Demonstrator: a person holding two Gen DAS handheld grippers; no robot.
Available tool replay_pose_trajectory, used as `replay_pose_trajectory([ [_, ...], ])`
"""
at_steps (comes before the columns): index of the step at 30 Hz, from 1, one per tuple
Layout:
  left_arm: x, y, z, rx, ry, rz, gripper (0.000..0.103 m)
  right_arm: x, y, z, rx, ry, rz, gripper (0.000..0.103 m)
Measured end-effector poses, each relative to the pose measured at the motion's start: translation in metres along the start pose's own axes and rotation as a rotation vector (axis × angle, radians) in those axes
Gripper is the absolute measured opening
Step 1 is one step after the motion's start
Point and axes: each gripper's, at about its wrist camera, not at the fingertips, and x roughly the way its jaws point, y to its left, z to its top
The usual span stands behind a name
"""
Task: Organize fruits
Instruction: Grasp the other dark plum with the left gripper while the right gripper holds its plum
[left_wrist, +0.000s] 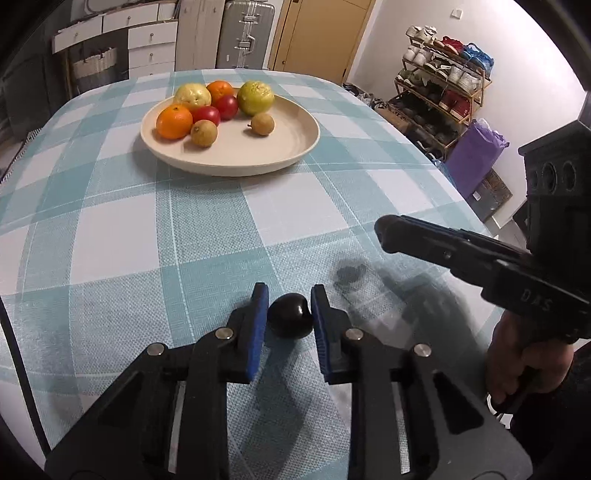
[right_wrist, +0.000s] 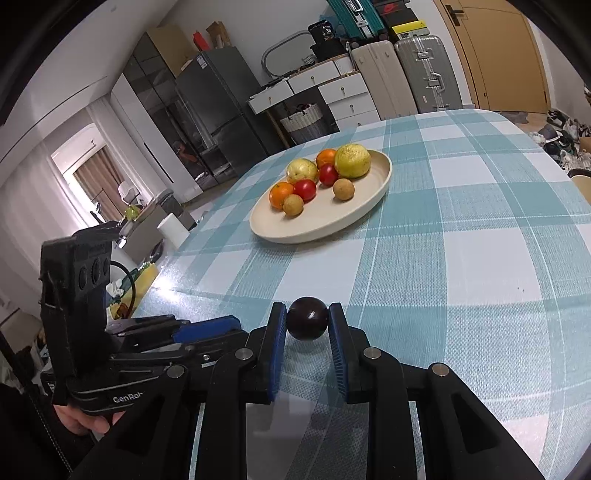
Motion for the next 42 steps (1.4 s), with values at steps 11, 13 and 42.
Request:
replay_pose_trajectory([
  [11, 0.002, 0.010, 0.020, -0.025, -0.025, -0.018, 0.014, 0.012, -0.002, 0.014, -0.007, 0.010, 0.010, 0.024],
  [13, 0.003, 0.015, 0.027, -0.036, -0.028, -0.023, 0.014, 0.016, -0.002, 0.017, -0.006, 0.017, 0.014, 0.024],
  [42, -0.001, 0.026, 0.029, -0.024, -0.043, 0.003, 0.048, 0.037, -0.011, 0.037, 0.012, 0.032, 0.025, 0.024],
])
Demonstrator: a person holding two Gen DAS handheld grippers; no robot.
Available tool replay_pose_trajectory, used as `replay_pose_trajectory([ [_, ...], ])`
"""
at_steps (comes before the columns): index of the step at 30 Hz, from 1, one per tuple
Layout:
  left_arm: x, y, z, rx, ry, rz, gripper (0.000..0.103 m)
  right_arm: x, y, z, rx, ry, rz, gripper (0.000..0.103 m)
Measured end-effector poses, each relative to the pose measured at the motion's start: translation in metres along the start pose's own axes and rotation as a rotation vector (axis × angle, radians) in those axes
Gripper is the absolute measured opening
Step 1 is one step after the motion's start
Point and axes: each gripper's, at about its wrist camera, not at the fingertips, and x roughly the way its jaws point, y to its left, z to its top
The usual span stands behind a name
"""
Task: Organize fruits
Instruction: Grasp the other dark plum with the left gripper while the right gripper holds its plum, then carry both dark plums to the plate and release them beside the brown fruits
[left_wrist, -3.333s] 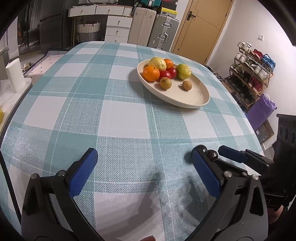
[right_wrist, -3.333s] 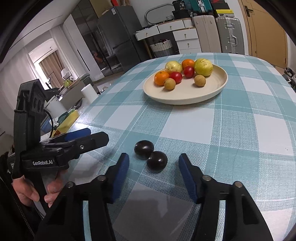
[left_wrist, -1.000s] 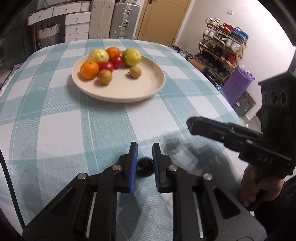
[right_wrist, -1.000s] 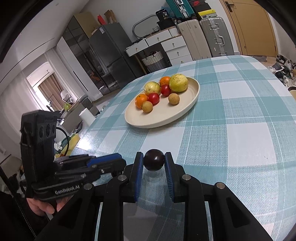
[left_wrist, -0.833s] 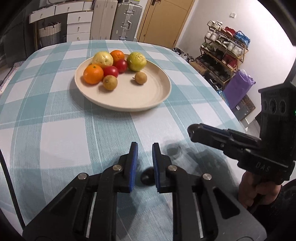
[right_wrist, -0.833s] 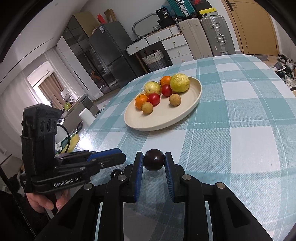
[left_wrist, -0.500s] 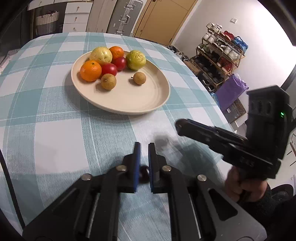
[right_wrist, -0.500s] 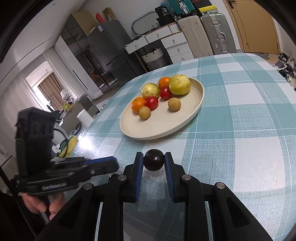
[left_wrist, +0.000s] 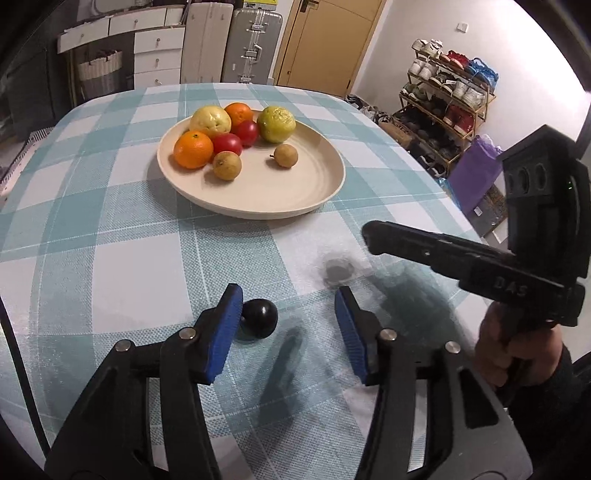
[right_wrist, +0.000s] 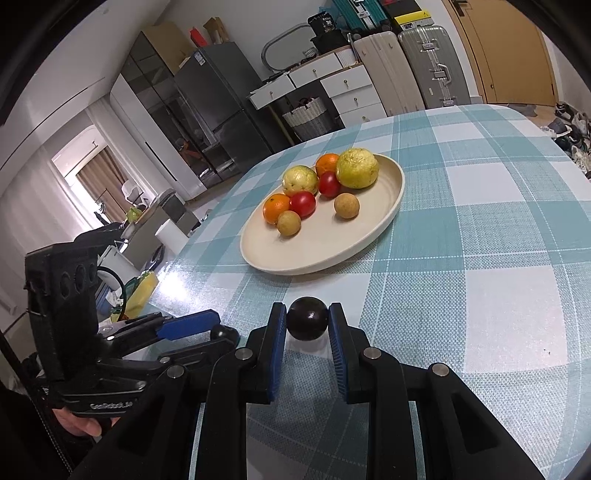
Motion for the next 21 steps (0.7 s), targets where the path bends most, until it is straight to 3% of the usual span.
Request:
replay_pose_trajectory([
  [8, 0.012, 0.013, 0.000, -0.012, 0.018, 0.042, 0.047, 0.001, -0.001, 0.001, 0.000, 0.003, -0.001, 0.024],
  [13, 0.016, 0.022, 0.002, -0.024, 0.031, 0.072, 0.022, 0.005, -0.002, 0.003, -0.002, 0.010, -0.005, 0.024],
  [21, 0.005, 0.025, 0.020, -0.026, 0.005, 0.014, 0.022, 0.012, -0.001, 0.013, -0.011, 0.012, 0.006, 0.024],
])
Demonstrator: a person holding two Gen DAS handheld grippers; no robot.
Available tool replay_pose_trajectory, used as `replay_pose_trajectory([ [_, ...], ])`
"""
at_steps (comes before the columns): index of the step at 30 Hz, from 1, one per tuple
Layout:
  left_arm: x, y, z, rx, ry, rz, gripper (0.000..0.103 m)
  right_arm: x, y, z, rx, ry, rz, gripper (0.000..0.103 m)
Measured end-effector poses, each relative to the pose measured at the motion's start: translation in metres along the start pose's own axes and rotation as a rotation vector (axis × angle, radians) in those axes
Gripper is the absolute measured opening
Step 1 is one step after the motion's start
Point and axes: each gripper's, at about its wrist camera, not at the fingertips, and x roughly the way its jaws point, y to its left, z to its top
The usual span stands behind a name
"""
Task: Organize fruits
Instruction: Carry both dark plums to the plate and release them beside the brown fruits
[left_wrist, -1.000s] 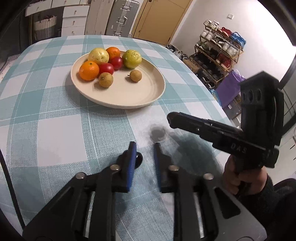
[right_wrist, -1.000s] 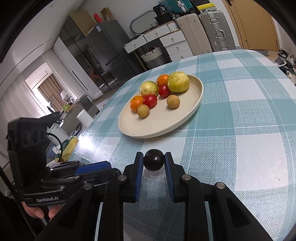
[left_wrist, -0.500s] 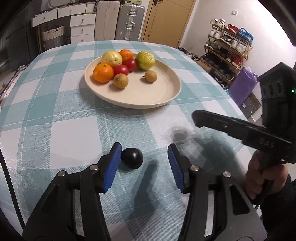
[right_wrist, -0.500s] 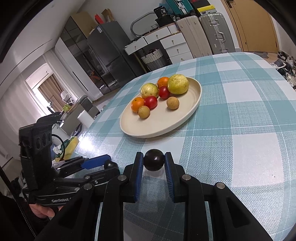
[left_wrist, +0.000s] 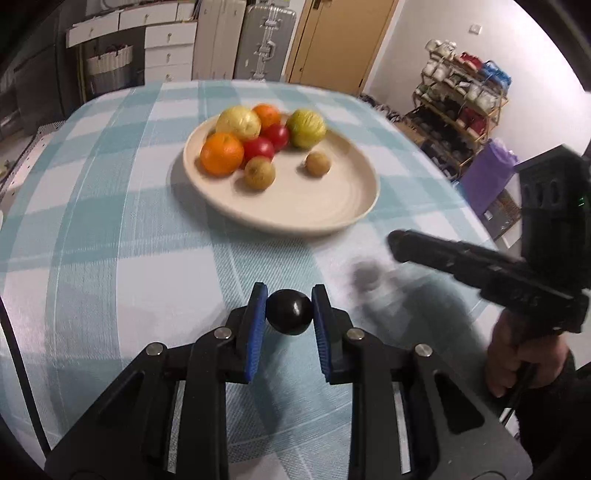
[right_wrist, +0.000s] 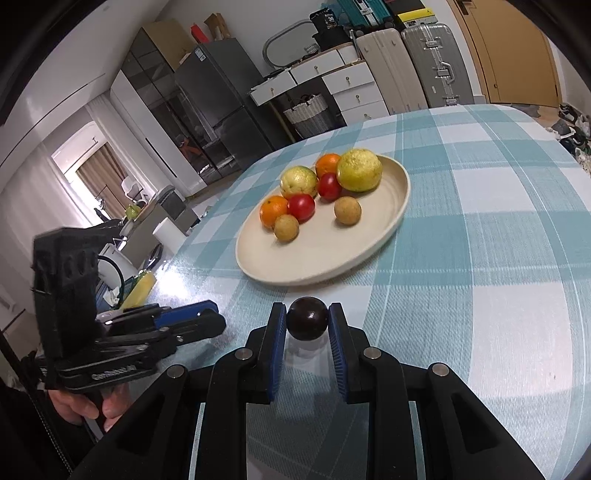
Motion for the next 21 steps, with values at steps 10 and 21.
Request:
replay_pose_trajectory([
  [10, 0.002, 0.001, 0.055, -0.003, -0.056, -0.039, 0.022, 0.014, 0.004, 0.045, -0.023, -0.025, 0.031, 0.024],
  [21, 0.052, 0.005, 0.104, -0.051, -0.048, -0.127, 0.022, 0.047, -0.013, 0.104, -0.043, -0.011, 0.025, 0.024],
])
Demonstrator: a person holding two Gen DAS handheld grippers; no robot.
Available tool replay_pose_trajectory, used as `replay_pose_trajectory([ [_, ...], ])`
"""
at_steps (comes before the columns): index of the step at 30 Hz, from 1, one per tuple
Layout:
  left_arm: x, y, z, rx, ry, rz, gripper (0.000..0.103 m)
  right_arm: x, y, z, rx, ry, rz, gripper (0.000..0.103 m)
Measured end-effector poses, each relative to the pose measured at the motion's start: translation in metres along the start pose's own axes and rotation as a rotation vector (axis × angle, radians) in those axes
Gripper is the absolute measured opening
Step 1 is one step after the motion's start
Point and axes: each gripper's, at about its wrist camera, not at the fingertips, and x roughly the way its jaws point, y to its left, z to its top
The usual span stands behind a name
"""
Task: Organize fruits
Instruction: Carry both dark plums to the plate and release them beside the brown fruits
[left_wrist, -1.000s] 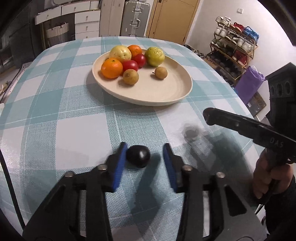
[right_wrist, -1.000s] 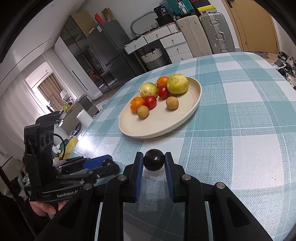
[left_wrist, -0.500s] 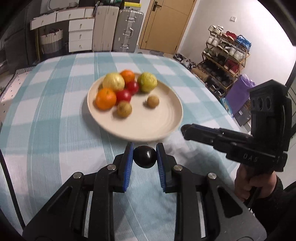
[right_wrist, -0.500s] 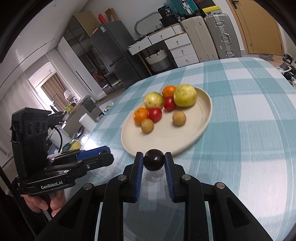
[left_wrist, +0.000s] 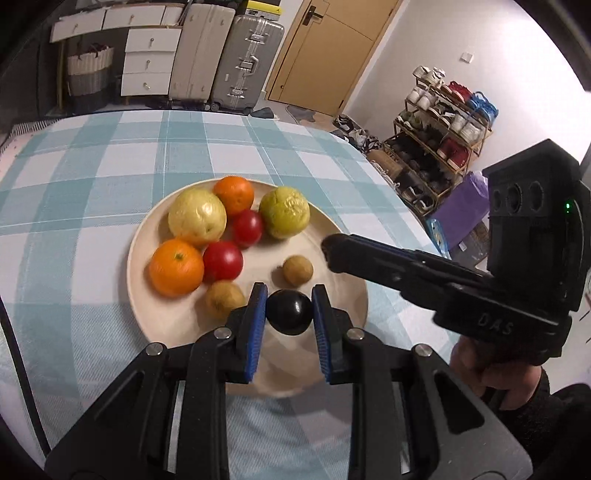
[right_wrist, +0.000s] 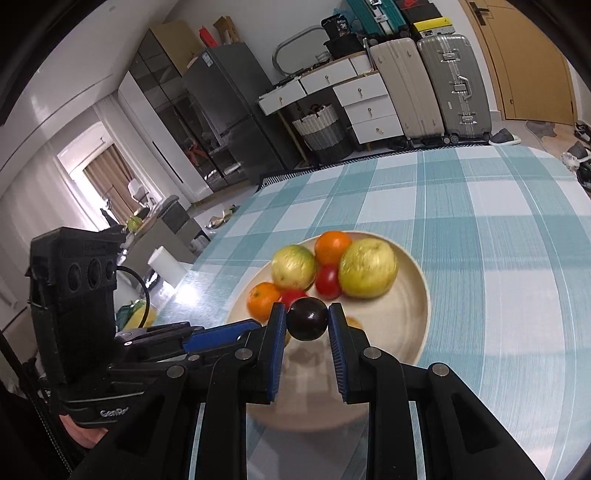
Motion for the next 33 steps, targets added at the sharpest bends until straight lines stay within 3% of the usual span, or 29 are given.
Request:
replay_pose_trajectory([
  [19, 0.041, 0.010, 0.011, 0.015, 0.022, -0.026, 0.022, 0.035, -0.005, 0.014, -0.029, 0.043, -0.014, 0.026],
  [20, 0.042, 0.011, 0.011, 0.015, 0.022, -0.029, 0.022, 0.034, -0.004, 0.014, -0.028, 0.042, -0.015, 0.029],
  [22, 0.041, 0.011, 0.011, 0.013, 0.019, -0.030, 0.022, 0.030, -0.003, 0.015, -0.018, 0.027, -0.020, 0.052],
  [24, 0.039, 0.011, 0.012, 0.013, 0.012, -0.032, 0.023, 0.021, -0.003, 0.016, -0.011, -0.006, -0.005, 0.053],
  [27, 0.034, 0.010, 0.013, 0.014, 0.001, -0.015, 0.035, 0.002, -0.001, 0.017, -0.009, -0.060, -0.022, 0.061],
  [29, 0.027, 0.010, 0.013, 0.007, -0.014, -0.017, 0.037, -0.014, -0.001, 0.016, -0.003, -0.104, -0.039, 0.064],
  [31, 0.020, 0.009, 0.013, 0.003, -0.026, -0.016, 0.046, -0.030, -0.002, 0.012, 0.005, -0.143, -0.072, 0.074],
  [33, 0.009, 0.008, 0.012, -0.001, -0.049, -0.018, 0.053, -0.044, -0.003, 0.009, 0.018, -0.172, -0.082, 0.075],
])
